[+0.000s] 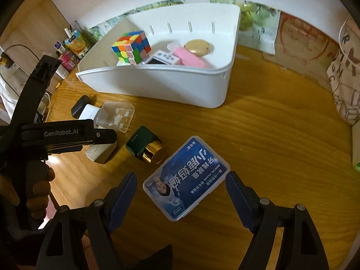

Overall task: Organize rigid objects
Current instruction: 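Move the left tool toward the beige wedge while the right tool approaches the blue floss box, then grasp the beige wedge with the left tool while the right tool grasps the blue floss box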

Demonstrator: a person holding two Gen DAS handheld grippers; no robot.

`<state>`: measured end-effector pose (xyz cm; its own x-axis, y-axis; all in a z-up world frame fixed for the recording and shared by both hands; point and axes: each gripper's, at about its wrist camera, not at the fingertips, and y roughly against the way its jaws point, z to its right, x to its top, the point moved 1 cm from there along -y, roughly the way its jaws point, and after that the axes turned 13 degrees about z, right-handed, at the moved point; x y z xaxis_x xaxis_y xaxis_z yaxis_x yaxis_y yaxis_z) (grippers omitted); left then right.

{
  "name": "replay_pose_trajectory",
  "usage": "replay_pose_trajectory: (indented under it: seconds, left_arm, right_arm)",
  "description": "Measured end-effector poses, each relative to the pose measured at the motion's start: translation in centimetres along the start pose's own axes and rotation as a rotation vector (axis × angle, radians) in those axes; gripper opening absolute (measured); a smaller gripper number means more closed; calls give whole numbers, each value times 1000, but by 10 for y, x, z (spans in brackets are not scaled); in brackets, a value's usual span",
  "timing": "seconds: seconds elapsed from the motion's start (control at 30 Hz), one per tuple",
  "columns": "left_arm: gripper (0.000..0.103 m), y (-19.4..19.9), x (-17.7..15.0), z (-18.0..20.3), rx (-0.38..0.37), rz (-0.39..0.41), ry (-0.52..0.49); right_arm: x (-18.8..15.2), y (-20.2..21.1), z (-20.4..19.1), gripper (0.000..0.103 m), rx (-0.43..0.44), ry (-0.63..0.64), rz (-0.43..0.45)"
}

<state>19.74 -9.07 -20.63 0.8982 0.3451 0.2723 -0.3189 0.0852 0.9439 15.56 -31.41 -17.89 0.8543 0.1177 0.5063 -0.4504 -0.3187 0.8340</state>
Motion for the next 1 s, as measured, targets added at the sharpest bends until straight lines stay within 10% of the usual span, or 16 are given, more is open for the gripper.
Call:
replay_pose_trajectory:
  seconds: [0.6,0.83,1.0]
  left_arm:
    - [73,-22,21,24,-12,-35,-25]
    - [39,-22,31,23,-48,-38,-19]
    - [33,-21,34,19,-63,-58,-14]
  right_arm:
    - [7,-21,-4,81,-55,30,-24]
    - [7,-25,-5,81,-102,65,-39]
    - [0,-35,5,82,-106,11,-110]
